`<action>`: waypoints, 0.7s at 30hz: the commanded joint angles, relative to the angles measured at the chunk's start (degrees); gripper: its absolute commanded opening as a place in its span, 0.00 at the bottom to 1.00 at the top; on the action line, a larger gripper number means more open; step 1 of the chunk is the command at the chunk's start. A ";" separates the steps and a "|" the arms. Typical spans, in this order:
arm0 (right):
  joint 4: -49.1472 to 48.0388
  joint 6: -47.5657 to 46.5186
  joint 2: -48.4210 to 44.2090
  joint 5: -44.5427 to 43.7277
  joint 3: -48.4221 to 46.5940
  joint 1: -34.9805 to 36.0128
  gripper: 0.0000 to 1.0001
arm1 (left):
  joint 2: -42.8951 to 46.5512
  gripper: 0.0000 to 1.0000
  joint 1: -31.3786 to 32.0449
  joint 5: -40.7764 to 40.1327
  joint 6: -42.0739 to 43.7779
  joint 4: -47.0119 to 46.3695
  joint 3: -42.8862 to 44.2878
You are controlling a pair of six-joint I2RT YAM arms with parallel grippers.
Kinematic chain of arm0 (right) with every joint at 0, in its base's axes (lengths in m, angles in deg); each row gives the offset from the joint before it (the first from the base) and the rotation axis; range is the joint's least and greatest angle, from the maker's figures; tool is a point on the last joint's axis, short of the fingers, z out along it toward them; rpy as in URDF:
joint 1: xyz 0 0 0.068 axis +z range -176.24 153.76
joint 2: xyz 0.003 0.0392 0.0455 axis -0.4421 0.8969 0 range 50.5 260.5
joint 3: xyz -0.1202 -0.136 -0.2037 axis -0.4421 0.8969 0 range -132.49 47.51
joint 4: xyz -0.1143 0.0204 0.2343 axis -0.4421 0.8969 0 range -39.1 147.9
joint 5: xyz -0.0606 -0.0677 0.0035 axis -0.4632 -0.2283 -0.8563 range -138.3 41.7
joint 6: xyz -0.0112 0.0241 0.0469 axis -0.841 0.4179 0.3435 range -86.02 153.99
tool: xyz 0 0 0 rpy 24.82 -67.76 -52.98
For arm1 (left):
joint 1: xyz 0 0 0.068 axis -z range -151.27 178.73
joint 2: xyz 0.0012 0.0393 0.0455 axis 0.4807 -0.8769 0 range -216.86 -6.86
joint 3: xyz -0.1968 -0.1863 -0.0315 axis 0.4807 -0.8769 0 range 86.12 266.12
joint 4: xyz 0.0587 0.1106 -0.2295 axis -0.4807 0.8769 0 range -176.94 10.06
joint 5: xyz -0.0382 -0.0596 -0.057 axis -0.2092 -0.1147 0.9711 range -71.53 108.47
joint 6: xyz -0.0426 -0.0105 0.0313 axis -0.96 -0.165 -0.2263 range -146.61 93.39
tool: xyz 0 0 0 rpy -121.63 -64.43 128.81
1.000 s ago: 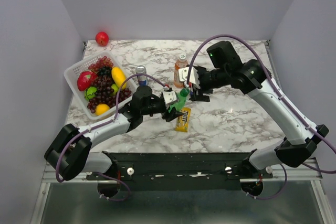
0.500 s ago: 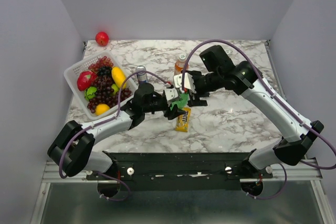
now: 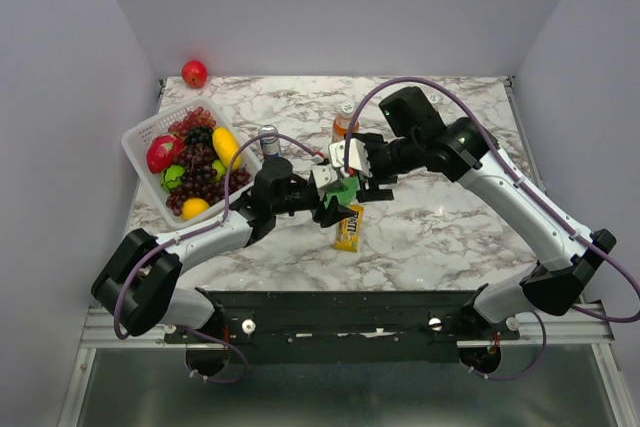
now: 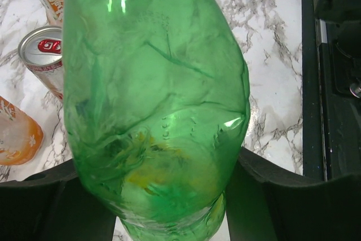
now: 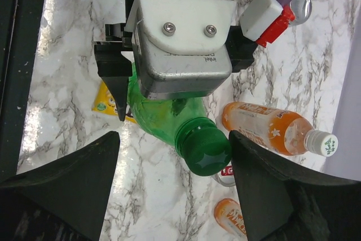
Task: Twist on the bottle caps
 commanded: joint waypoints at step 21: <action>1.21 3.88 -0.47 -3.91 1.83 0.57 0.85 | 0.79 0.00 -1.74 -1.33 -2.74 -4.00 0.52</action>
